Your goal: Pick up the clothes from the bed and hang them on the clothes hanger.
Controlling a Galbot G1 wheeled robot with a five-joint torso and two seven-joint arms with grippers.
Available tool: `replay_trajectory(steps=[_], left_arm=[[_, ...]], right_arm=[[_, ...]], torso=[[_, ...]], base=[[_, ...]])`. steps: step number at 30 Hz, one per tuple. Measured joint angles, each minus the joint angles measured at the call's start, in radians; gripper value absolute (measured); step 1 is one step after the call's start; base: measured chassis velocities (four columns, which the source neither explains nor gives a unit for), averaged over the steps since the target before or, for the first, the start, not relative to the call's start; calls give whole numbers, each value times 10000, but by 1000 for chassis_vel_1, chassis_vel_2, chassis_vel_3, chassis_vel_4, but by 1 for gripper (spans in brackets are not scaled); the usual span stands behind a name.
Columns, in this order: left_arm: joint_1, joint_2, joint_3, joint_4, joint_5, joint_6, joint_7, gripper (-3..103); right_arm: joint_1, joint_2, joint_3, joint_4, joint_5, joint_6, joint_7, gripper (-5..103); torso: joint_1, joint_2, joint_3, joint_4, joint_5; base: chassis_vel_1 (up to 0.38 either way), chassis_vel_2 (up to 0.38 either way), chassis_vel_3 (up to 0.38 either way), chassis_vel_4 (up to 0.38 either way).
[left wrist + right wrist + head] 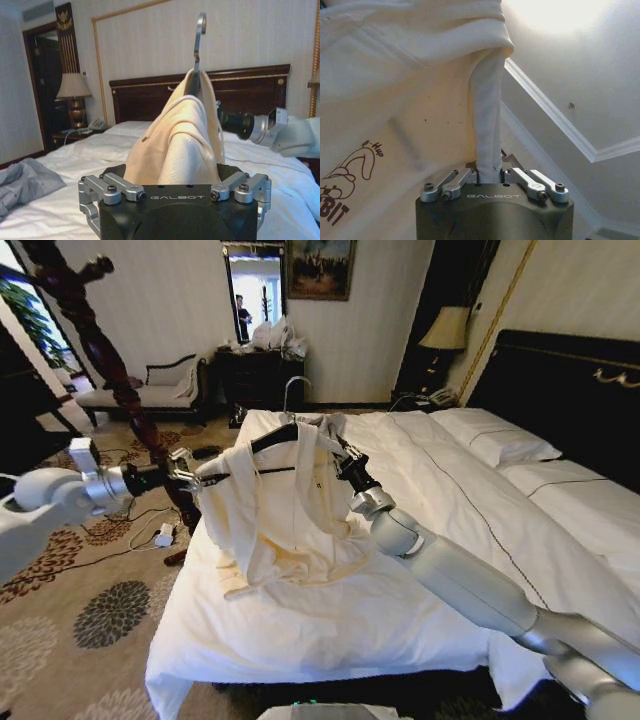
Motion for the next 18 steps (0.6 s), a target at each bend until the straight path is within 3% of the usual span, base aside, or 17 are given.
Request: replay_trajectory(steps=[8,18], left_arm=[[-1616,-773,1825,93,135,171,-66,100],[-2533,-883,2822,-110,57,251,-141,100]], right_arm=[[-134,25,-119,48,-591,127,-277,19],[-42,82,-206,-69,-849,196,-337,19]], torso=[[0,1,1,-3,2],[-1,1,0,-2,3]], base=[[0,0,0,0],[0,0,0,0]])
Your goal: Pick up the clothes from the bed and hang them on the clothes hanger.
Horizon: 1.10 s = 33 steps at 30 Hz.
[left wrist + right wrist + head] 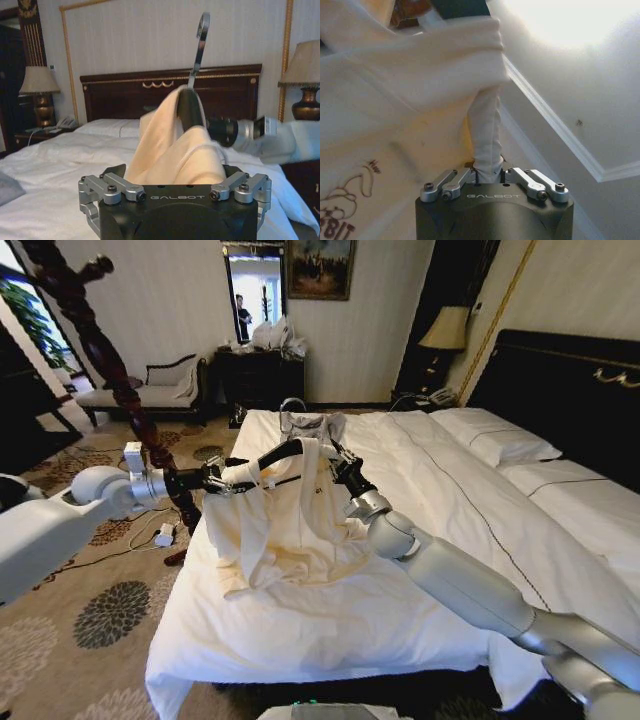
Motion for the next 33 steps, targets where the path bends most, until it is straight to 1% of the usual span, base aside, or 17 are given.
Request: replay_trajectory(steps=[6,7,8,10,12,16,17,18,19,20,22,23,26,27,28,30,33], left_arm=[[-98,-165,266,-75,180,-5,-21,100],[-168,-200,323,-82,191,-4,-27,103],[-449,-276,552,-100,204,1,-41,101],[-685,-315,761,-103,256,-1,-61,92],[-715,-321,798,-104,287,-9,-70,92],[-710,-211,813,-221,446,-109,-195,70],[-710,-211,813,-221,446,-109,-195,70],[-592,-73,677,-296,482,-145,-216,64],[-522,39,596,-329,492,-167,-214,64],[-367,231,435,-364,498,-189,-184,54],[-112,489,228,-396,526,-221,-101,48],[-112,489,228,-396,526,-221,-101,48],[147,737,8,-376,646,-346,-33,32],[147,737,8,-376,646,-346,-33,32],[217,810,-47,-351,665,-401,-33,27],[276,898,-105,-342,668,-440,-33,24],[319,964,-172,-347,653,-446,-51,23]], right_arm=[[224,52,-187,-15,-97,-4,1,20],[236,52,-207,-10,-110,-5,2,20],[265,68,-244,-5,-140,-14,8,20],[324,95,-261,-7,-202,-19,20,20],[357,103,-272,-12,-232,-21,23,20],[459,125,-343,-47,-378,-71,17,20],[459,125,-343,-47,-378,-71,17,20],[460,128,-347,-83,-389,-83,4,20],[461,127,-347,-98,-390,-84,-5,20],[496,123,-368,-118,-390,-85,-16,20],[645,131,-475,-121,-369,-92,-20,20],[645,131,-475,-121,-369,-92,-20,20],[903,186,-634,-122,-335,-118,-19,20],[903,186,-634,-122,-335,-118,-19,20],[979,205,-692,-122,-323,-125,-19,20],[1066,213,-786,-104,-307,-128,-19,20],[1102,209,-871,-28,-296,-142,-13,20]], torso=[[1,0,0,4,-5],[1,0,1,2,-6],[1,0,0,-4,-2],[1,0,0,-5,0],[1,0,0,-4,0],[2,0,0,1,-5],[2,0,0,1,-5],[1,0,0,0,-3],[2,0,0,-1,-3],[1,0,0,-2,0],[1,-1,0,2,-4],[1,-1,0,2,-4],[1,0,0,5,-5],[1,0,0,5,-5],[1,0,0,3,-5],[1,0,0,-1,-4],[1,0,0,1,-4]], base=[[0,0,0,0],[0,0,0,0],[0,0,0,0],[0,0,0,0],[0,0,0,0],[0,0,0,0],[0,0,0,0],[0,0,0,0],[0,0,0,0],[0,0,0,0],[0,0,0,0],[0,0,0,0],[0,0,0,0],[0,0,0,0],[0,0,0,0],[0,0,0,0],[0,0,0,0]])
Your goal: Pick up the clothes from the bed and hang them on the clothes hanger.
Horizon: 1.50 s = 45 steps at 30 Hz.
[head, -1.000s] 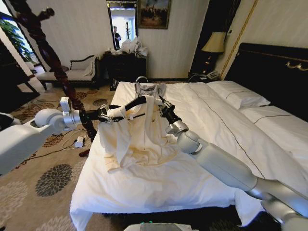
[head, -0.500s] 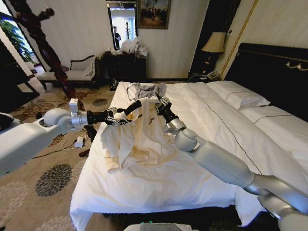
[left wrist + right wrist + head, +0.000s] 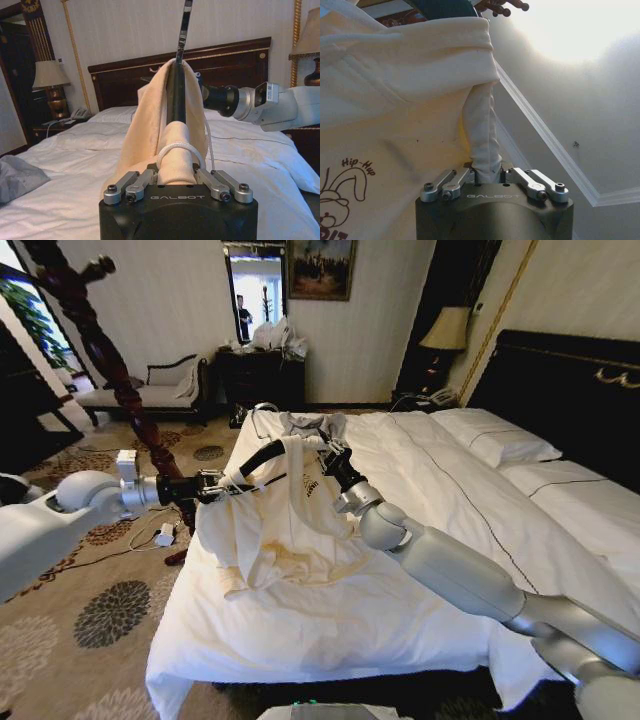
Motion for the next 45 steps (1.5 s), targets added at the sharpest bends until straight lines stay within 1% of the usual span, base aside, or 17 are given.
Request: replay_trajectory(steps=[5,12,20,24,29,33,35,40,41,42,43,44,45], left_arm=[[-27,-18,-34,40,-13,30,-100,23],[-115,-200,-54,177,-137,15,-405,23],[-63,-195,-58,77,-305,-236,-327,22],[-66,-254,-30,83,-295,-239,-299,22],[-130,-366,-24,181,-286,-251,-258,22],[-122,-316,-30,161,-355,-235,-262,22],[-97,-287,-44,132,-375,-237,-270,22],[-88,-272,-99,54,-381,-266,-348,22],[-86,-251,-110,23,-388,-265,-373,22],[-85,-242,-116,5,-392,-266,-397,22],[-85,-242,-116,5,-392,-266,-397,22],[-84,-237,-118,-8,-394,-267,-400,22],[-84,-215,-129,-20,-397,-267,-400,22]], right_arm=[[-12,-29,-70,85,-55,-14,-1,20],[-438,-94,-91,194,-301,81,-205,20],[-511,-85,12,134,-182,195,-204,20],[-444,-32,-28,123,-180,222,-210,20],[-508,-28,0,130,-170,223,-201,20],[-602,-51,42,154,-177,223,-186,20],[-602,-50,45,168,-177,213,-155,20],[-531,-66,45,202,-101,170,-123,20],[-529,-77,46,239,-45,134,-111,17],[-542,-73,47,291,-3,133,-110,20],[-542,-73,47,291,-3,133,-110,20],[-558,-70,48,315,17,135,-106,25],[-606,-73,59,318,65,124,-98,25]], torso=[[-1,0,0,0,0],[-1,0,0,-2,1],[0,0,0,-1,1],[0,1,0,2,1],[0,0,1,-2,1],[0,0,0,-2,2],[0,0,0,2,1],[0,0,1,0,1],[0,0,0,-2,1],[0,0,0,-2,0],[0,0,0,-2,0],[0,0,0,-1,1],[-1,0,0,0,0]], base=[[0,0,0,0],[0,0,0,0],[0,0,0,0],[0,0,0,0],[0,0,0,0],[0,0,0,0],[0,0,0,0],[0,0,0,0],[0,0,0,0],[0,0,0,0],[0,0,0,0],[0,0,0,0],[0,0,0,0]])
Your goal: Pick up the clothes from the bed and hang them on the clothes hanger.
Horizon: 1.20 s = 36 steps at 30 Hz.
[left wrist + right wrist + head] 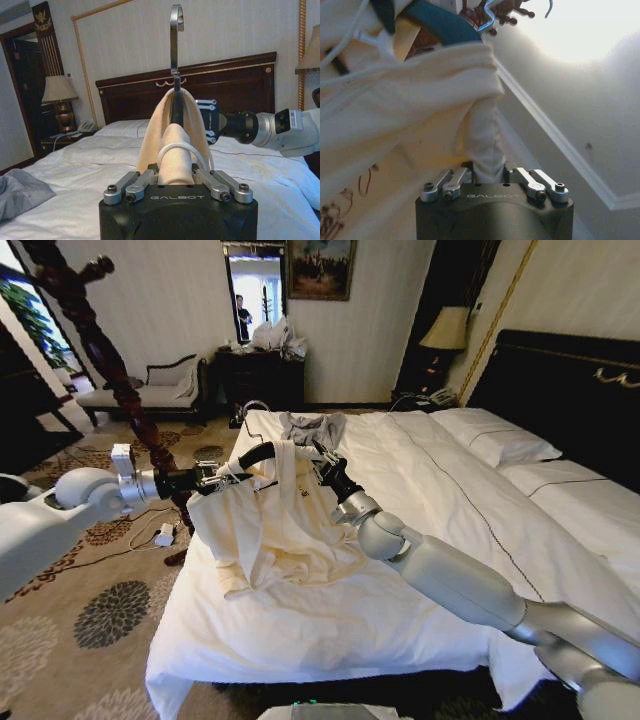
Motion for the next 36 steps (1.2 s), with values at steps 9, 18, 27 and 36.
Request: replay_trajectory(steps=[9,18,27,36], left_arm=[[64,84,-131,-31,-8,-23,-5,22],[156,85,-228,116,8,-77,-119,22],[234,21,-311,154,-21,-156,-464,22],[423,367,-651,62,-224,-136,-822,22]], right_arm=[[-275,-142,165,221,264,-38,-84,58],[-1088,-358,752,543,508,-74,-126,90],[-2245,-834,1691,1220,719,111,-52,100],[-4170,-2050,3798,2336,1353,318,-1,100]], torso=[[0,0,0,0,1],[1,1,0,0,0],[1,0,0,1,1],[0,1,-1,1,1]], base=[[0,0,0,0],[0,0,0,0],[0,0,0,0],[0,0,0,0]])
